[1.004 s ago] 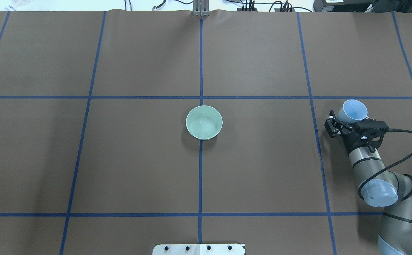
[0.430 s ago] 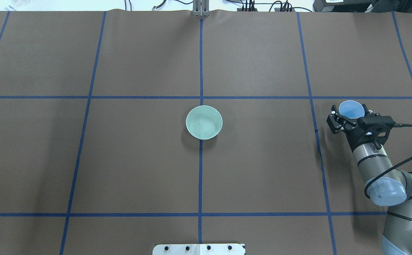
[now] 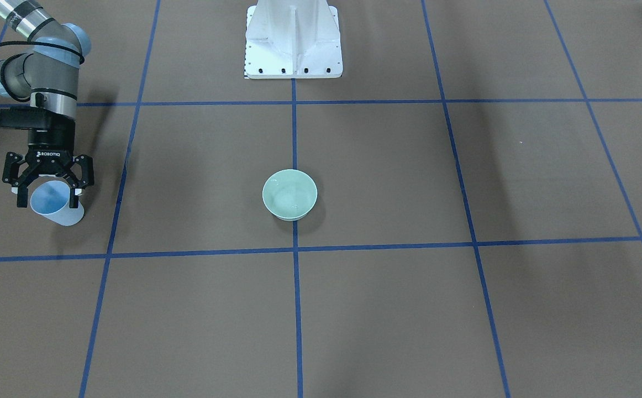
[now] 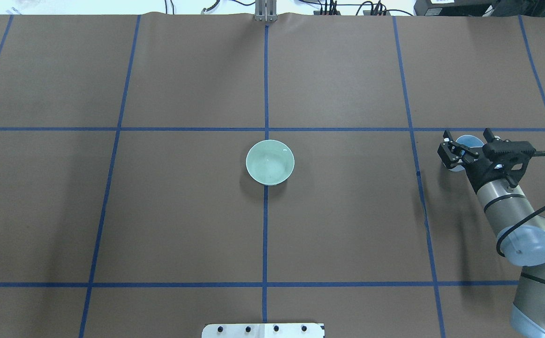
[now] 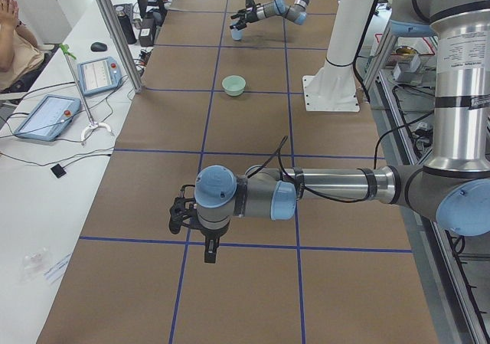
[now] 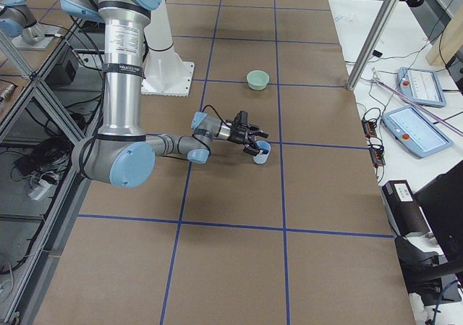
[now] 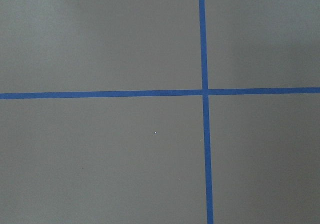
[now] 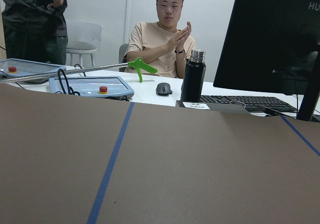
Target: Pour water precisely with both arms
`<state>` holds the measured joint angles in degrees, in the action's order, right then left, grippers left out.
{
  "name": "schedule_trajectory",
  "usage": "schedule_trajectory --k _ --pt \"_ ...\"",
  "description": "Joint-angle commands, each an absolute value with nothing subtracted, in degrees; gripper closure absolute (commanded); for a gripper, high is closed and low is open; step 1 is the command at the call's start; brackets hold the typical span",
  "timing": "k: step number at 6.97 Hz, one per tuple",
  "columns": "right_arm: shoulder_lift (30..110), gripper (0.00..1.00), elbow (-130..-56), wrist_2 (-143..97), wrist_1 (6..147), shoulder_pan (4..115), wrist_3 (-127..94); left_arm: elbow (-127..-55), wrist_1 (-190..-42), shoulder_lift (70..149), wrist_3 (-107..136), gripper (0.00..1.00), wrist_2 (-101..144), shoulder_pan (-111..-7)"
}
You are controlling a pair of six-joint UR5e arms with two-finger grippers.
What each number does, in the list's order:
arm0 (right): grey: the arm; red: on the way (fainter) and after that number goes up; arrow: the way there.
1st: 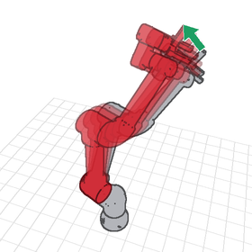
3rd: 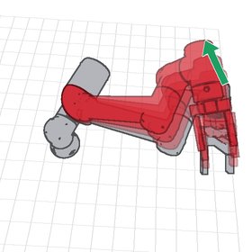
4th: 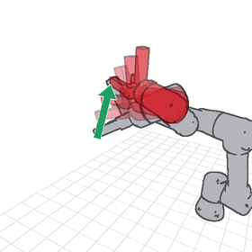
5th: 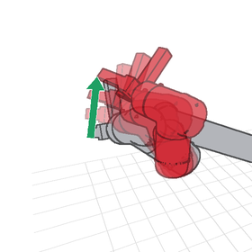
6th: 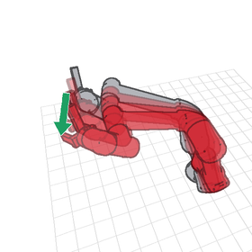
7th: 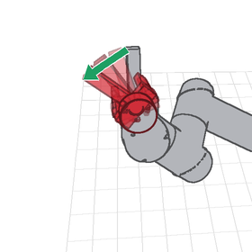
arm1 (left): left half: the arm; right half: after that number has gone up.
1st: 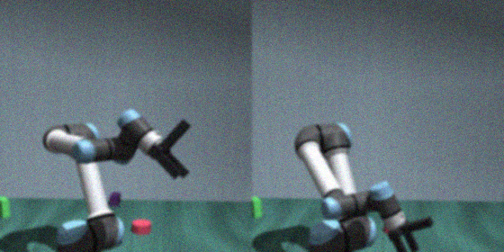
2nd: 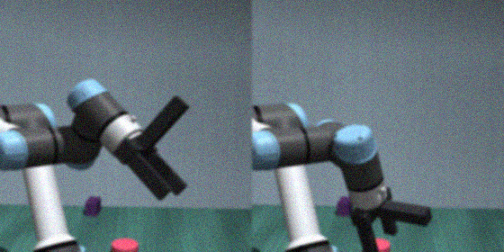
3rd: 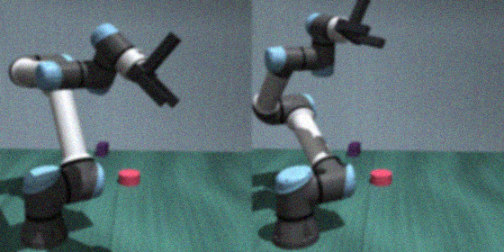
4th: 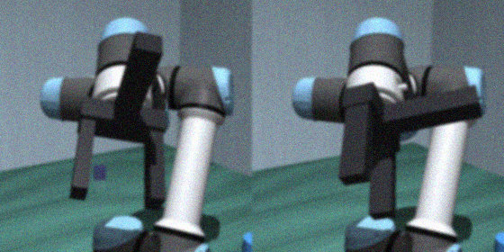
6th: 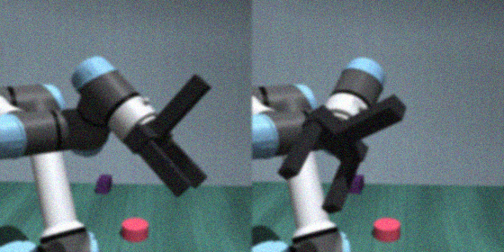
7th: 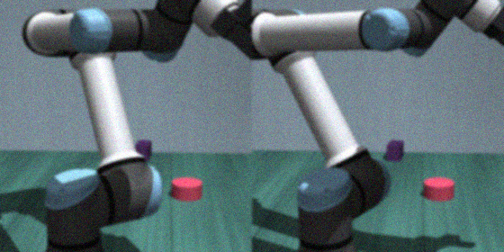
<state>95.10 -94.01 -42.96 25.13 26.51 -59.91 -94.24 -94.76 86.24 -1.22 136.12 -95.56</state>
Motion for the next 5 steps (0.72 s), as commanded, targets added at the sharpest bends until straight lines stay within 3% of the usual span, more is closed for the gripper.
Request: schedule_trajectory --k 1,3,5 --pt "94.3 0.0 -95.4 -57.0 25.7 35.0 -55.8 -94.6 -94.7 87.9 1.8 0.0 136.2 -95.2" --pt "92.5 0.0 -95.4 -79.3 28.2 46.6 -54.6 -96.7 -94.9 89.9 9.6 0.0 137.8 -90.5" --pt "89.9 0.0 -95.7 -92.8 36.5 55.7 -47.4 -103.4 -94.8 92.0 23.0 0.0 137.8 -83.2"
